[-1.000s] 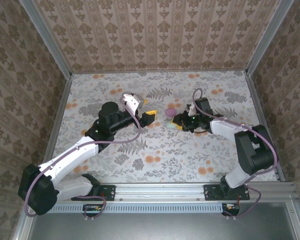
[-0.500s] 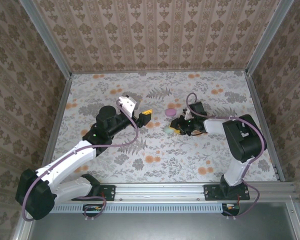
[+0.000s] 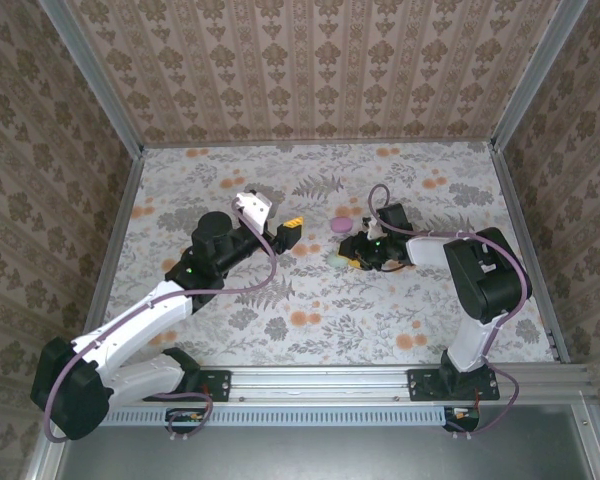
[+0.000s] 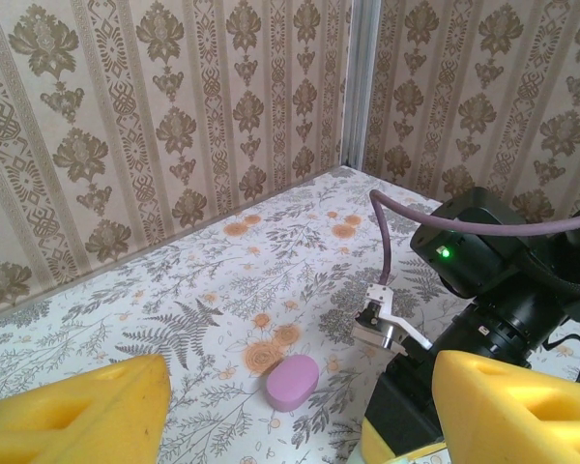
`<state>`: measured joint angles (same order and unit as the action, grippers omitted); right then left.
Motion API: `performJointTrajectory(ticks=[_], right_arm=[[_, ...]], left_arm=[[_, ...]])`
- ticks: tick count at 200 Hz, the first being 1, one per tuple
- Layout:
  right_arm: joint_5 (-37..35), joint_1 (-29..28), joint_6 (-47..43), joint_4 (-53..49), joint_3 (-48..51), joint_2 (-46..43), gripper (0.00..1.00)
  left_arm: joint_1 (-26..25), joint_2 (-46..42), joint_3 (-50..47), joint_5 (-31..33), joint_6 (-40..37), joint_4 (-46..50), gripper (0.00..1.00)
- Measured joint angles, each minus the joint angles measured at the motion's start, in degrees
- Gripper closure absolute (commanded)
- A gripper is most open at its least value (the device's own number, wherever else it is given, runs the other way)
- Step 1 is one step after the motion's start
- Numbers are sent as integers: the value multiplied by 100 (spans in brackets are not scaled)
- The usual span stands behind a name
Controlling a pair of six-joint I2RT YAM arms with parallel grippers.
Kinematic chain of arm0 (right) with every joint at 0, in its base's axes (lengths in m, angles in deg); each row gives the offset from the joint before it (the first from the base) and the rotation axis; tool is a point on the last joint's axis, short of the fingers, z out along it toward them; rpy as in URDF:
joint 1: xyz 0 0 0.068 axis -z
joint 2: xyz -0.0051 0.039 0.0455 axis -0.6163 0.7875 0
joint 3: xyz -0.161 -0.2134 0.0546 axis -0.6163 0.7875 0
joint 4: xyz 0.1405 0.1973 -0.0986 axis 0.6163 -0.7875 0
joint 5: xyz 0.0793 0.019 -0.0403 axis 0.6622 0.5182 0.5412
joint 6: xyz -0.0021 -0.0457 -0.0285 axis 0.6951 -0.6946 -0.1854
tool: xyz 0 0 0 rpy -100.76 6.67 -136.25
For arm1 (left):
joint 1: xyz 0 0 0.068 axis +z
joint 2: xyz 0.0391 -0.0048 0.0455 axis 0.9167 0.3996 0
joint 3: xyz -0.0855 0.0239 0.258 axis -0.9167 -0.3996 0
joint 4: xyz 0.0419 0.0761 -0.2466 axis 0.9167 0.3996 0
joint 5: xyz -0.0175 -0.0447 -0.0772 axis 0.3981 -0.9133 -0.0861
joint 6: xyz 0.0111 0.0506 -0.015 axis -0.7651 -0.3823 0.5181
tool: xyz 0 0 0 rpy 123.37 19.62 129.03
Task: Insert the wireless bluetooth earbuds into the charging case
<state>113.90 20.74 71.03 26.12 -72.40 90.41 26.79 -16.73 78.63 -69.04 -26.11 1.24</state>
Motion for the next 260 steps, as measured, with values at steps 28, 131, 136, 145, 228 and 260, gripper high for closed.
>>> performJointTrajectory(ticks=[28,131,136,145,228,260], right_arm=[[-46,0,-122,-166,17,-9,49],[-2201,0,-1045,-1722,28,-2476,25],[-2459,0,-1207,-1753,35,-2758,20],[-2931,2,-1460,-1753,79,-3270,11],[-5731,1115,-3866,490,2393,-3976,0],[-5158,1582,-4035,1316,2396,-3042,0]], left_arm=[[0,-2,0,20,0,0,27],[105,-76,-24,542,114,52,18],[140,-76,-39,629,162,55,17],[249,-76,-98,789,271,74,14],[1812,-223,-564,1786,1117,789,0],[2164,-350,-675,2227,1143,1143,0]])
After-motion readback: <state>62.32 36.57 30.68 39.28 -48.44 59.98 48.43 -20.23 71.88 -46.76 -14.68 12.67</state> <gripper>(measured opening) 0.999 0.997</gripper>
